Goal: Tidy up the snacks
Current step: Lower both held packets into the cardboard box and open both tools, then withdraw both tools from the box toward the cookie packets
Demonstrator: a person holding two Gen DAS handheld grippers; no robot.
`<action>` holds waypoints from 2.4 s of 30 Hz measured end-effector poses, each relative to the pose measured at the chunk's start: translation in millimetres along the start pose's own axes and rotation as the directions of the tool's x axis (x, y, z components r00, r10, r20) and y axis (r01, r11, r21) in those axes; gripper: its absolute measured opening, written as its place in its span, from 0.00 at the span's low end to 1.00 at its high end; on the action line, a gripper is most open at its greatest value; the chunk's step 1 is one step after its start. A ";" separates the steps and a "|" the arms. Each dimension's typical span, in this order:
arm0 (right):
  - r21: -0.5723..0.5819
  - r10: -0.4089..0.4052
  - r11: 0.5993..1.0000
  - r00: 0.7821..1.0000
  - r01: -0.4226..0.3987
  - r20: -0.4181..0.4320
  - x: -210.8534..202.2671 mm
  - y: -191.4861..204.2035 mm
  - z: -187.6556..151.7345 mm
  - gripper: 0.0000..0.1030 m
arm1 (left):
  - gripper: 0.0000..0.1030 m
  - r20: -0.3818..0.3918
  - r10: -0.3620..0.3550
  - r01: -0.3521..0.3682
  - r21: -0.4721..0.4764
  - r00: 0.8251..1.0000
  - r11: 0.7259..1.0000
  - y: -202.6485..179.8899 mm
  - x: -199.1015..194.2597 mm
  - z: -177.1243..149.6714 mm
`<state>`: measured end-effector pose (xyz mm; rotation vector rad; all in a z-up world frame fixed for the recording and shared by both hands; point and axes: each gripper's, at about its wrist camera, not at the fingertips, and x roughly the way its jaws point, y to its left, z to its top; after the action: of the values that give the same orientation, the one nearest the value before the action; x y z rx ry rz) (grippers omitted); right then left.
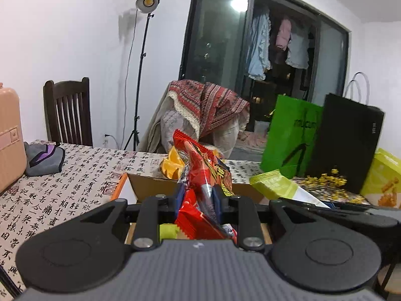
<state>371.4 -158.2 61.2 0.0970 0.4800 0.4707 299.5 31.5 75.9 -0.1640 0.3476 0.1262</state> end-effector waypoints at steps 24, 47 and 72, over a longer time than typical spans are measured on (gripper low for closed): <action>0.057 0.053 0.997 0.998 -0.051 -0.032 29.8 -25.5 -29.4 0.92 | 1.00 -0.038 0.065 -0.067 -0.058 0.997 0.996 35.2 37.5 -32.8; -0.009 0.020 1.000 0.999 -0.020 0.039 -15.1 -5.0 -12.9 1.00 | 1.00 0.008 0.081 -0.080 -0.072 0.997 0.994 30.5 2.5 -13.6; -0.051 0.003 0.999 1.000 -0.001 0.024 -120.6 32.8 -65.8 1.00 | 1.00 0.040 0.030 -0.028 -0.050 0.999 0.998 35.2 -120.2 -53.9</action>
<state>232.8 -185.6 60.4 0.0539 0.4436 0.4830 164.4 44.8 62.9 -0.2053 0.3067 0.1668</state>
